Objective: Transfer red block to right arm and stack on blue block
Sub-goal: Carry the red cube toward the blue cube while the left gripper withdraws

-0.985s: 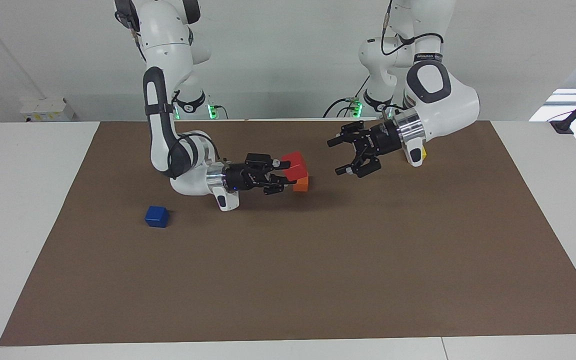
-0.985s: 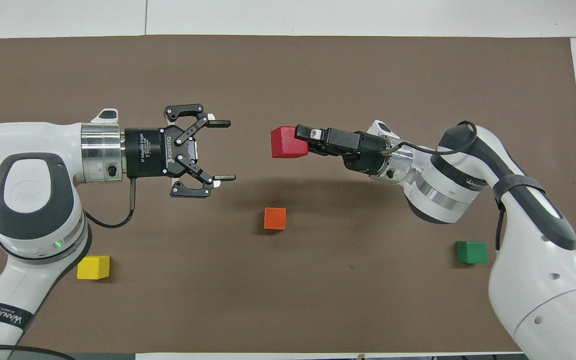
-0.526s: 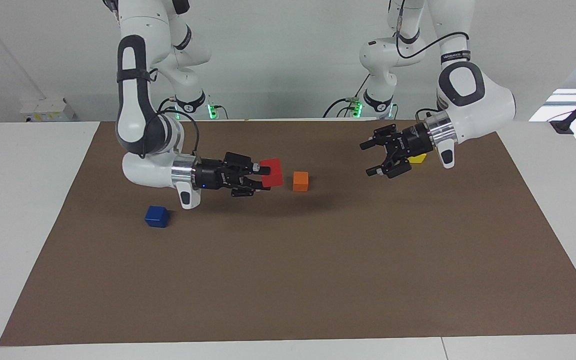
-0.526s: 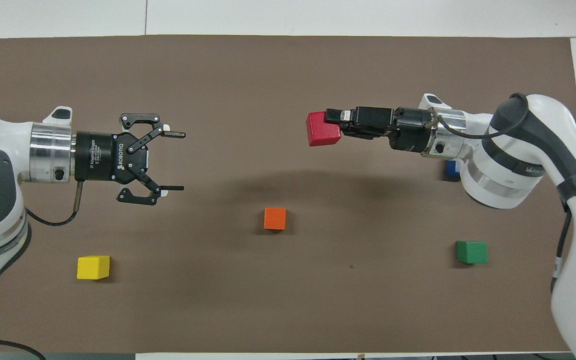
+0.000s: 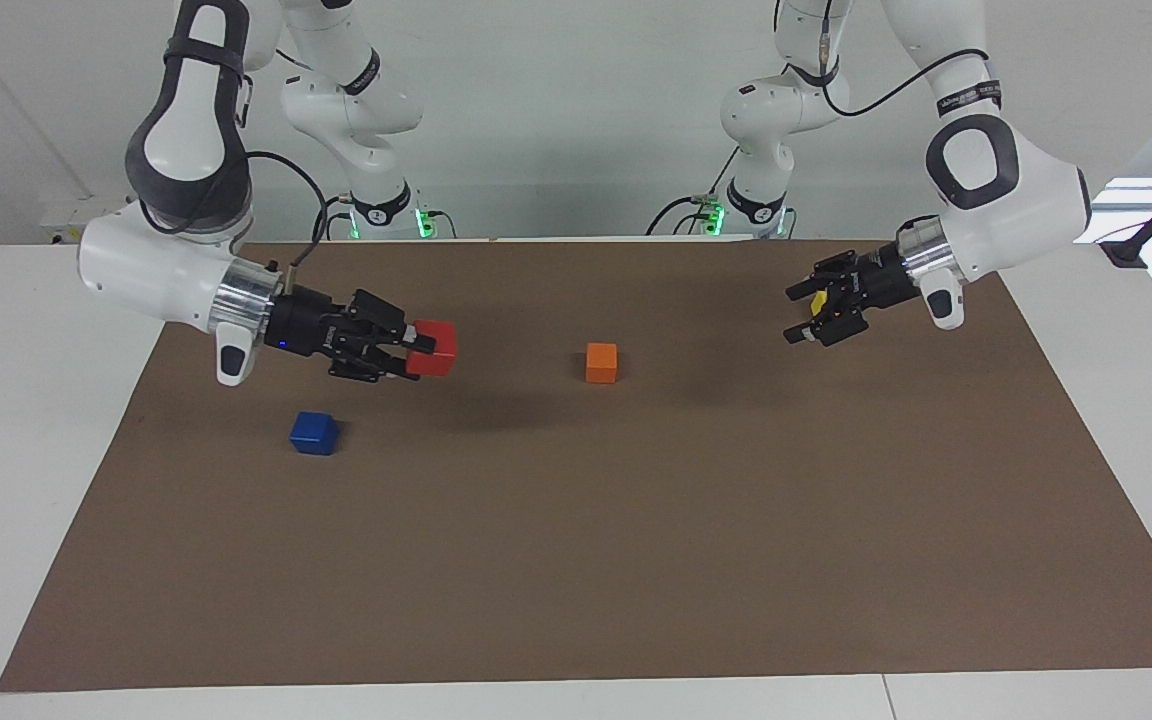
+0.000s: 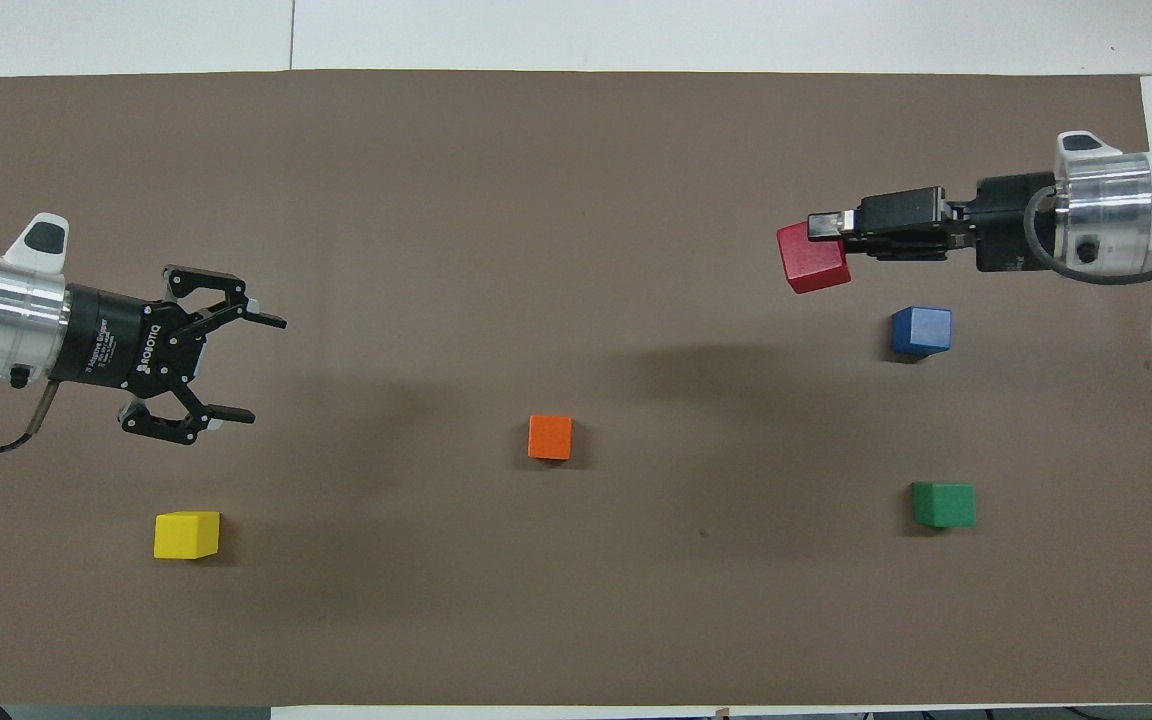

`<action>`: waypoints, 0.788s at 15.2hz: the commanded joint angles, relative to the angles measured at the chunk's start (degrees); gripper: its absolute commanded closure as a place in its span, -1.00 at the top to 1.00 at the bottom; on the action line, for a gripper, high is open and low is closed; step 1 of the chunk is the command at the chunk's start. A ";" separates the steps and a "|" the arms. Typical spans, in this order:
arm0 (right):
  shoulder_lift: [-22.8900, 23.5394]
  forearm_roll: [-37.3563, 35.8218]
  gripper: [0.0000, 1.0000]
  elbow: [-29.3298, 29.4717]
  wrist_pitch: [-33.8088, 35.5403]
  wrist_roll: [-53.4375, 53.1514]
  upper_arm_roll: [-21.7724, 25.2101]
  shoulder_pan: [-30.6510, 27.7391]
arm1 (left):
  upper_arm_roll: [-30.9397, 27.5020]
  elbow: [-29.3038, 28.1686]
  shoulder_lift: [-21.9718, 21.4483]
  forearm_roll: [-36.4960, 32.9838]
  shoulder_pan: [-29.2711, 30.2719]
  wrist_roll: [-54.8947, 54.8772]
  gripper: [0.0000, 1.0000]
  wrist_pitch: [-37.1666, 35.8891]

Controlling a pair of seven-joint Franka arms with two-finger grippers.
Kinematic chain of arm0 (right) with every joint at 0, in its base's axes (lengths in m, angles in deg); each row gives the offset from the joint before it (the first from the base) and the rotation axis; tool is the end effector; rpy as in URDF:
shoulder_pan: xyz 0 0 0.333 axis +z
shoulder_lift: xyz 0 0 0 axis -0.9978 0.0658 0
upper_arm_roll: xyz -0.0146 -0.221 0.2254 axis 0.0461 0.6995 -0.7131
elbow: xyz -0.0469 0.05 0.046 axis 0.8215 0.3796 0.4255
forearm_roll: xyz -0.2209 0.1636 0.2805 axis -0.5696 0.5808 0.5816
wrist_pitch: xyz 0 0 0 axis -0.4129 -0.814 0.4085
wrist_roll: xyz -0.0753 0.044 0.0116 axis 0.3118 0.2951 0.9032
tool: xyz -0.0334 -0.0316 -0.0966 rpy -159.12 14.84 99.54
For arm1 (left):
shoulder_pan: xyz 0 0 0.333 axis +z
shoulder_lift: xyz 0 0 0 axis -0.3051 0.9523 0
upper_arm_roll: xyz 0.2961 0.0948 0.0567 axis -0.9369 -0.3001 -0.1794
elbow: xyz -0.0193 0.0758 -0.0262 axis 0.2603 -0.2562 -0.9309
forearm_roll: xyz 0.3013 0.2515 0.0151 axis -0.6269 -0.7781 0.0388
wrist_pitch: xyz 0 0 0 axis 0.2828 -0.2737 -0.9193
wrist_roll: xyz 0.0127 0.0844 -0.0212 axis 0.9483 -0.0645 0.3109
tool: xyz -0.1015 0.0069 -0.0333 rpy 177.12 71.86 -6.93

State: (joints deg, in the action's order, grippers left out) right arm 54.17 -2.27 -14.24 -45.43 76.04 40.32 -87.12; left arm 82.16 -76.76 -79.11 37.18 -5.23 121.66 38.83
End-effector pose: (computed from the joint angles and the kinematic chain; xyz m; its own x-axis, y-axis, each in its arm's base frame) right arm 0.6127 0.0316 0.4831 0.9951 -0.0750 0.0639 0.0110 -0.5598 -0.8286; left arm 0.5358 -0.0460 0.4677 0.4774 0.6170 -0.6256 0.8608 -0.4711 0.1923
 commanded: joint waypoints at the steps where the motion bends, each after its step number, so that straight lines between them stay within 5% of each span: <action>1: 0.35 -14.53 -1.00 5.82 0.19 -6.89 -0.50 -0.69 | 0.39 3.20 1.29 -7.98 0.65 -6.64 1.00 -2.19; 8: 0.27 -51.37 -1.00 10.93 1.68 -16.74 -1.11 0.54 | 0.39 2.86 0.41 -21.88 0.56 -30.79 1.00 -1.84; 12: 0.61 -59.05 -1.00 9.61 -2.35 -18.85 -1.20 2.65 | 0.04 2.42 0.23 -23.30 2.40 -41.98 1.00 -1.58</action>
State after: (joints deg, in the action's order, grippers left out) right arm 54.22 -57.73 -4.52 -45.52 59.53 39.57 -85.14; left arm 81.97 -74.73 -78.75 15.37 -4.47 84.44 38.13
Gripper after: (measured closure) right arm 0.436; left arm 0.000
